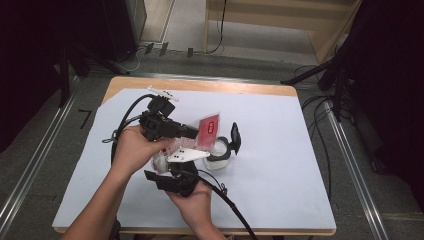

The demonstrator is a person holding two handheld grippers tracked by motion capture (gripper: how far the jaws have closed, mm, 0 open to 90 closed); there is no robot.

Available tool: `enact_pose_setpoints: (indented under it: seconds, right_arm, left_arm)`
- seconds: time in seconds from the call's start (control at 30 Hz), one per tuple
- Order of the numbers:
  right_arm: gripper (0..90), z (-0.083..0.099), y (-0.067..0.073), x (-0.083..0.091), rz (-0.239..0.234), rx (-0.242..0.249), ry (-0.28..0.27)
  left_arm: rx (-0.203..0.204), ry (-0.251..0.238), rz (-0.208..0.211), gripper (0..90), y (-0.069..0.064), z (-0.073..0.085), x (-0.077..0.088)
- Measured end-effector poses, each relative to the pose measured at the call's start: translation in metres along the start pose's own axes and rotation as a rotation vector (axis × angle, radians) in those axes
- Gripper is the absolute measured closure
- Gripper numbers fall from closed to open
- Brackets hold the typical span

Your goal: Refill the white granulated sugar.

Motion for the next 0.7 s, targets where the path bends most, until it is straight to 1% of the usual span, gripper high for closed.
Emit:
enact_pose_setpoints:
  seconds: [0.7]
  right_arm:
    - [61.9,-0.0004,0.0003,0.0001,0.001,-0.008,-0.004]
  left_arm:
    - [-0.004,-0.002,0.005,80.0,-0.0009,-0.0002,-0.0006]
Point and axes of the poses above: each handheld gripper's, and its own axes: x roughly backward along the jaws, z roughly out of its underside, y roughly to its left, the point moved 8 cm from there along -x, roughly forward along the jaws, and after that the axes turned 9 degrees about x, right-handed, at the moved point
